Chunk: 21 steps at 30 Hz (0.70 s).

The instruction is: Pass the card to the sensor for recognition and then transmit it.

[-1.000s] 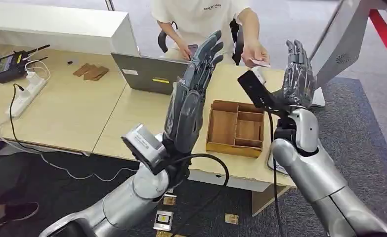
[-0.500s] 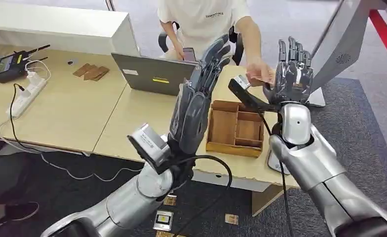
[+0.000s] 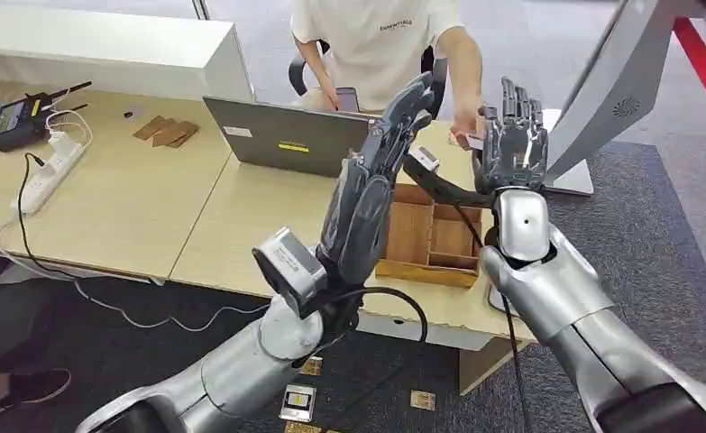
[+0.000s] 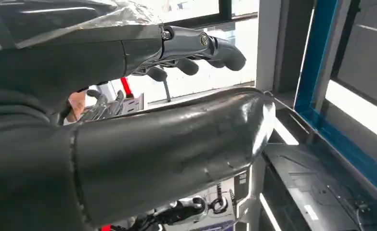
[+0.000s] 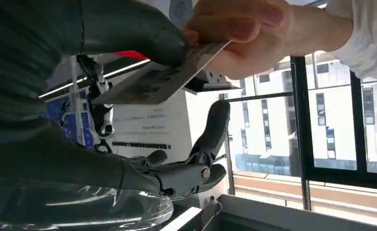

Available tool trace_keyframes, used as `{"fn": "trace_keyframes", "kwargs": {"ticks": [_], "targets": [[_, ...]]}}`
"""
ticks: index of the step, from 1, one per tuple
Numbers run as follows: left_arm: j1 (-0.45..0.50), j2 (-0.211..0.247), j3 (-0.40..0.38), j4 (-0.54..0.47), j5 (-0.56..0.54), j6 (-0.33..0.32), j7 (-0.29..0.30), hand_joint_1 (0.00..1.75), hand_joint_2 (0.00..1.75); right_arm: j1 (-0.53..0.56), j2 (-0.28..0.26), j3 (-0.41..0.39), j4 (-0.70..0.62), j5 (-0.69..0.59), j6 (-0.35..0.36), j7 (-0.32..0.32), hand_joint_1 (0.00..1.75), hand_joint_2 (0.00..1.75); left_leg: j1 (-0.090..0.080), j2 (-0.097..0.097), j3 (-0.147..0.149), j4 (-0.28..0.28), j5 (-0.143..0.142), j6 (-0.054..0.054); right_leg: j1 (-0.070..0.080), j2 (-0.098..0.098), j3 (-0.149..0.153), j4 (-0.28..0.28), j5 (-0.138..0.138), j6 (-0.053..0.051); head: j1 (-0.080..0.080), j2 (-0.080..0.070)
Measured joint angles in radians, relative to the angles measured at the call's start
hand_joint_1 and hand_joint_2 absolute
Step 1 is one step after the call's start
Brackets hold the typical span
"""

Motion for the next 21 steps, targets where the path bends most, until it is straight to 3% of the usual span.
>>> {"fn": "trace_keyframes", "kwargs": {"ticks": [21], "targets": [[-0.002, -0.001, -0.012, 0.024, 0.000, -0.005, 0.000, 0.00, 0.00, -0.015, 0.013, 0.018, 0.049, -0.006, -0.006, -0.012, 1.75, 1.75, 0.000, 0.000, 0.000, 0.000, 0.000, 0.000, 0.000, 0.000, 0.000, 0.000, 0.000, 0.000, 0.000, 0.000]]}}
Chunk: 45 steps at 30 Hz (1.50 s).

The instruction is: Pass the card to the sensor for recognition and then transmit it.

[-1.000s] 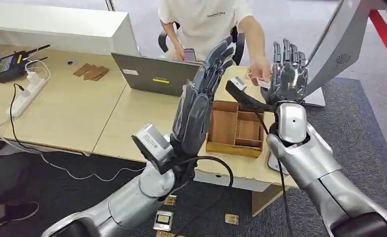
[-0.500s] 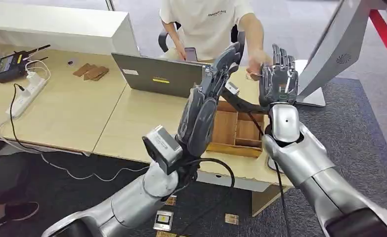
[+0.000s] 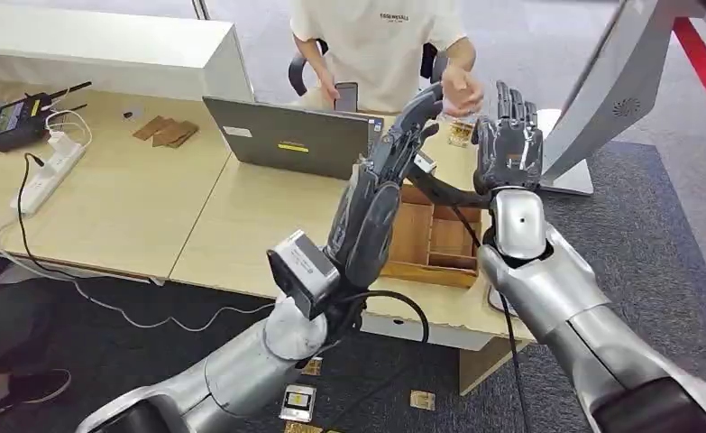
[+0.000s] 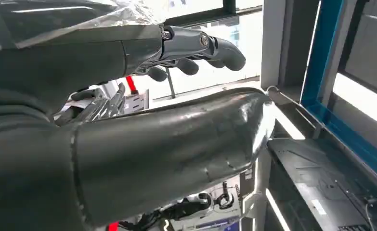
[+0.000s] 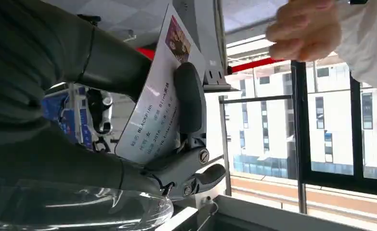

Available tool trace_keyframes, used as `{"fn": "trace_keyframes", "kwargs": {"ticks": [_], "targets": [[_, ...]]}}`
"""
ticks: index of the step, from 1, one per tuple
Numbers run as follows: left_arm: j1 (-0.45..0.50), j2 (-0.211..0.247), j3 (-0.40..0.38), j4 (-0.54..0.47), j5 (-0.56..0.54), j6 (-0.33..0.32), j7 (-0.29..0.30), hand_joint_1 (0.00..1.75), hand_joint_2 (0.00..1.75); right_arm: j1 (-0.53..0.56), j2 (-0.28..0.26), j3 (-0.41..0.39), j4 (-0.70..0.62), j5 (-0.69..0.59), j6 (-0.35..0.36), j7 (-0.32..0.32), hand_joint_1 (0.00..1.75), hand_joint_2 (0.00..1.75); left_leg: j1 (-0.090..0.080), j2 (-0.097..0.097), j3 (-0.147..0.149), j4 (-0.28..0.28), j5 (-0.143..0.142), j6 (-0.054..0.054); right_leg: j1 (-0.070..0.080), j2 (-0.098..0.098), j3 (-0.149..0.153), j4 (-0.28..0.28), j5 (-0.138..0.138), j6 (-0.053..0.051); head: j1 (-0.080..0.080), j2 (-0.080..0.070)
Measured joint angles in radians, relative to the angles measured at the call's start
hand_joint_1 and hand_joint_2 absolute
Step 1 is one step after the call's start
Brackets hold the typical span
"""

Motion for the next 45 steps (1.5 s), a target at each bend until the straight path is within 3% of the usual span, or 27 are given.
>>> {"fn": "trace_keyframes", "kwargs": {"ticks": [6, 12, 18, 24, 32, 45], "targets": [[0.000, -0.001, -0.003, 0.005, -0.001, -0.002, 0.000, 0.00, 0.00, 0.001, 0.000, -0.001, 0.000, -0.036, -0.028, -0.011, 1.75, 1.75, 0.000, 0.000, 0.000, 0.000, 0.000, 0.000, 0.000, 0.000, 0.000, 0.000, 0.000, 0.000, 0.000, 0.000], [0.000, -0.001, -0.009, 0.008, -0.027, 0.025, 0.028, 0.00, 0.00, 0.023, -0.010, -0.020, -0.031, -0.157, -0.112, -0.035, 1.75, 1.75, 0.000, 0.000, 0.001, 0.000, 0.000, 0.000, 0.000, 0.000, 0.000, 0.000, 0.000, 0.000, 0.000, 0.000], [0.014, 0.018, -0.001, -0.013, -0.090, 0.081, 0.110, 0.00, 0.00, 0.148, -0.109, -0.092, -0.198, -0.282, -0.173, 0.049, 1.75, 1.75, 0.000, 0.000, 0.002, 0.000, 0.000, 0.000, 0.000, 0.000, 0.001, -0.001, 0.000, 0.000, 0.000, 0.000], [0.034, 0.044, 0.016, -0.043, -0.138, 0.097, 0.158, 0.00, 0.00, 0.341, -0.222, -0.209, -0.384, -0.302, -0.224, 0.095, 1.75, 1.75, -0.001, 0.000, 0.002, 0.000, -0.002, 0.001, -0.001, 0.000, 0.002, -0.001, -0.001, 0.001, 0.000, 0.000], [0.048, 0.066, 0.032, -0.071, -0.157, 0.111, 0.169, 0.00, 0.00, 0.481, -0.297, -0.320, -0.565, -0.299, -0.240, 0.099, 1.75, 1.75, 0.000, -0.001, 0.002, 0.000, -0.002, 0.001, -0.001, 0.000, 0.002, -0.001, -0.001, 0.001, 0.000, 0.000], [0.055, 0.079, 0.037, -0.086, -0.174, 0.109, 0.181, 0.00, 0.00, 0.528, -0.315, -0.361, -0.630, -0.302, -0.203, 0.067, 1.75, 1.75, 0.000, -0.001, 0.002, 0.000, -0.002, 0.001, -0.001, 0.000, 0.002, -0.001, -0.001, 0.001, 0.000, 0.000]]}}
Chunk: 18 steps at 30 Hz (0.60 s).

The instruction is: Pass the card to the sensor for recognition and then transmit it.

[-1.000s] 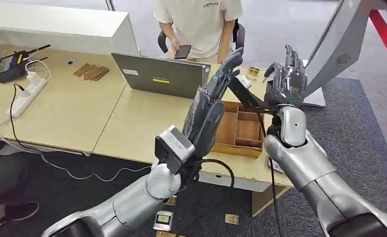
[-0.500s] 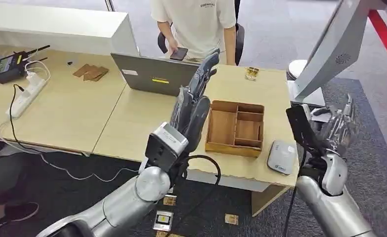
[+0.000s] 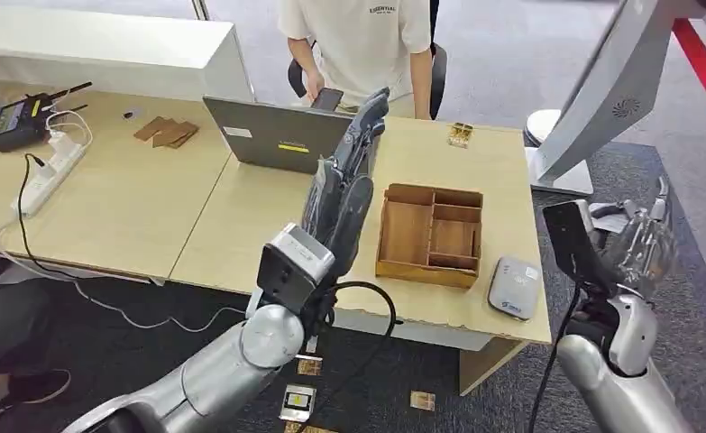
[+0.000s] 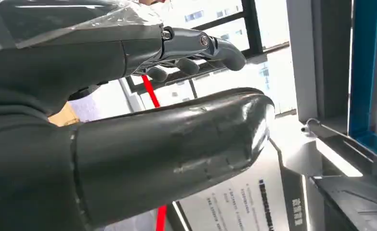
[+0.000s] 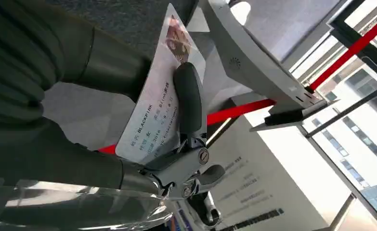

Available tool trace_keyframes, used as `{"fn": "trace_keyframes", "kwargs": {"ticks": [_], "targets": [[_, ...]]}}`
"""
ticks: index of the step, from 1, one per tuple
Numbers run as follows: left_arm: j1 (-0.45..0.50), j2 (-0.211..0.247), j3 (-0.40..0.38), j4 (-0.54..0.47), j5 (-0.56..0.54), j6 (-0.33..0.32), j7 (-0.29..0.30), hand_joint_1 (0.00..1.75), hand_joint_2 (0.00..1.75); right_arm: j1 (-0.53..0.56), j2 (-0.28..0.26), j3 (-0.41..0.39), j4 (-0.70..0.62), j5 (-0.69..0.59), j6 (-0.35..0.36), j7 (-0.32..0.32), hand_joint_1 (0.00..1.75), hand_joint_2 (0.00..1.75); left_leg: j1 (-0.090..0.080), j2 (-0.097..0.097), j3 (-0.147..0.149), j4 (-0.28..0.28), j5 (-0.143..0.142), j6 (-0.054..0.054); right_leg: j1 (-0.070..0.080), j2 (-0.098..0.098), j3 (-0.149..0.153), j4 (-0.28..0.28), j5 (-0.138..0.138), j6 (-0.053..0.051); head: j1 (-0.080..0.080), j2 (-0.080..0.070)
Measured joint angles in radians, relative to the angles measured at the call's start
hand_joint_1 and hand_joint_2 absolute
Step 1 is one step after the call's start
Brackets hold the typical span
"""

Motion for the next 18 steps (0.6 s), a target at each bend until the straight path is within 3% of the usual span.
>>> {"fn": "trace_keyframes", "kwargs": {"ticks": [8, 18], "targets": [[0.000, 0.000, 0.001, 0.000, -0.002, -0.012, -0.010, 0.00, 0.00, 0.004, 0.003, 0.000, 0.020, -0.003, 0.017, -0.030, 1.75, 1.75, 0.000, 0.000, 0.000, 0.000, 0.000, 0.000, 0.000, 0.000, 0.000, 0.000, 0.000, 0.000, 0.000, 0.000], [0.000, -0.002, 0.000, 0.000, 0.013, -0.031, -0.028, 0.00, 0.00, -0.011, 0.037, 0.010, 0.178, -0.021, 0.070, -0.065, 1.75, 1.75, 0.000, 0.000, 0.000, 0.000, 0.000, 0.000, 0.000, 0.000, 0.000, 0.000, 0.000, 0.000, 0.000, 0.000]]}}
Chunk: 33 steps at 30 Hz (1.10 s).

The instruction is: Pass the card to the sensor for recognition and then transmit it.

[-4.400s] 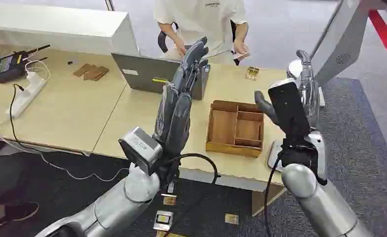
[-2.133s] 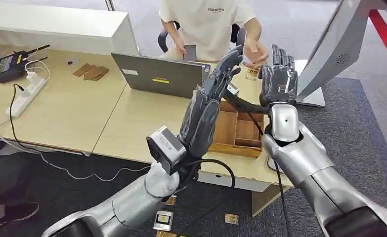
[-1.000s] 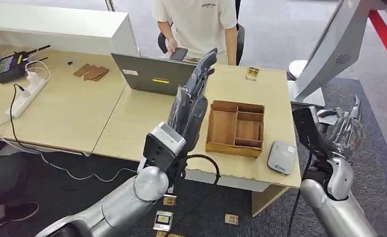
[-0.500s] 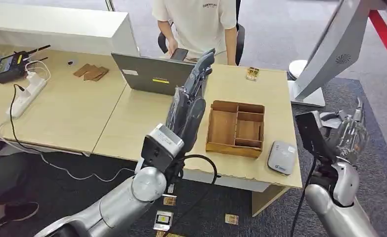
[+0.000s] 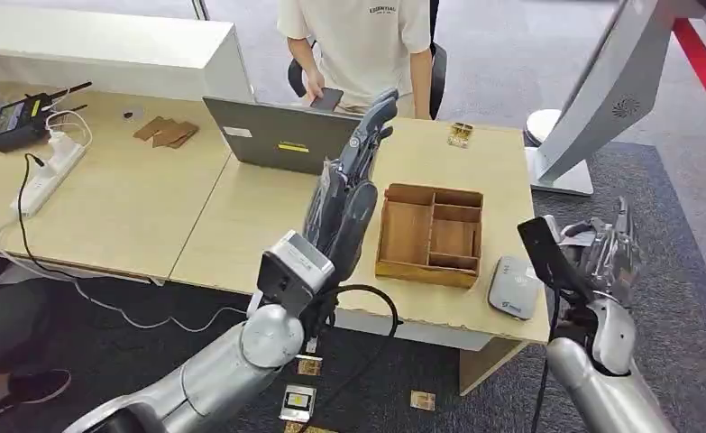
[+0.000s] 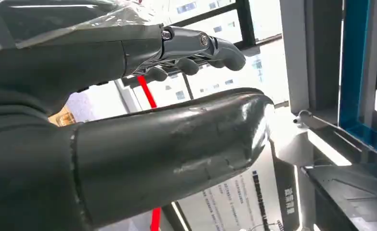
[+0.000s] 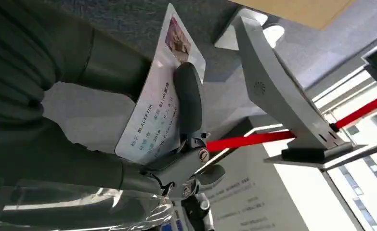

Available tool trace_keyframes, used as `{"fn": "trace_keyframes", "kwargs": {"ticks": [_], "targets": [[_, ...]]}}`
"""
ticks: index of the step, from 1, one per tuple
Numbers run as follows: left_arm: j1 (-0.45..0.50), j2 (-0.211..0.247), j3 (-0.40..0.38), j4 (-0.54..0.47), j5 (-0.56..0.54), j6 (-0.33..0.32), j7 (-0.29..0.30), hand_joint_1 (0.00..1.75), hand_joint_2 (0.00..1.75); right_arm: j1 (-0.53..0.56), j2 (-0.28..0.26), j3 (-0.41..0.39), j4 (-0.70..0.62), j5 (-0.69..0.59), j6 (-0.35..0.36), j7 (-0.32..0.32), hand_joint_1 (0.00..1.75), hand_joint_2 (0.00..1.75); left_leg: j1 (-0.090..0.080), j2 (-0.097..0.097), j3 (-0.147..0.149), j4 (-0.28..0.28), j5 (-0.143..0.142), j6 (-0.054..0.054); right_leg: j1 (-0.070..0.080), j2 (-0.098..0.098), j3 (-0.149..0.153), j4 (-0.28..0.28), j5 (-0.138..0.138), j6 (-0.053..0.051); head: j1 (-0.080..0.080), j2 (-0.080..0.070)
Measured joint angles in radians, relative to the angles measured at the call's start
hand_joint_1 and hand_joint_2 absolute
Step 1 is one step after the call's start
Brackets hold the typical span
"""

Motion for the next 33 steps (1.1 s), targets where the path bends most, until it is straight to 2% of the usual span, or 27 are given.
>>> {"fn": "trace_keyframes", "kwargs": {"ticks": [5, 22, 33], "targets": [[0.000, 0.000, 0.000, 0.000, 0.008, 0.001, 0.000, 0.00, 0.00, -0.004, 0.003, 0.000, 0.072, -0.020, 0.043, 0.029, 1.75, 1.75, 0.000, 0.000, 0.000, 0.000, 0.000, 0.000, 0.000, 0.000, 0.000, 0.000, 0.000, 0.000, 0.000, 0.000], [-0.001, 0.000, -0.005, 0.000, 0.017, -0.001, 0.002, 0.00, 0.00, -0.009, 0.012, 0.002, 0.223, -0.046, 0.070, 0.028, 1.75, 1.75, 0.000, 0.000, 0.000, 0.000, 0.000, 0.000, 0.000, 0.000, 0.000, 0.000, 0.000, 0.000, 0.000, 0.000], [-0.006, -0.001, -0.012, 0.000, 0.032, -0.008, 0.001, 0.00, 0.00, -0.011, 0.051, 0.024, 0.260, -0.030, 0.079, -0.015, 1.75, 1.75, 0.000, 0.000, 0.000, 0.000, 0.000, 0.000, 0.000, 0.000, 0.000, 0.000, 0.000, 0.000, 0.000, 0.000]]}}
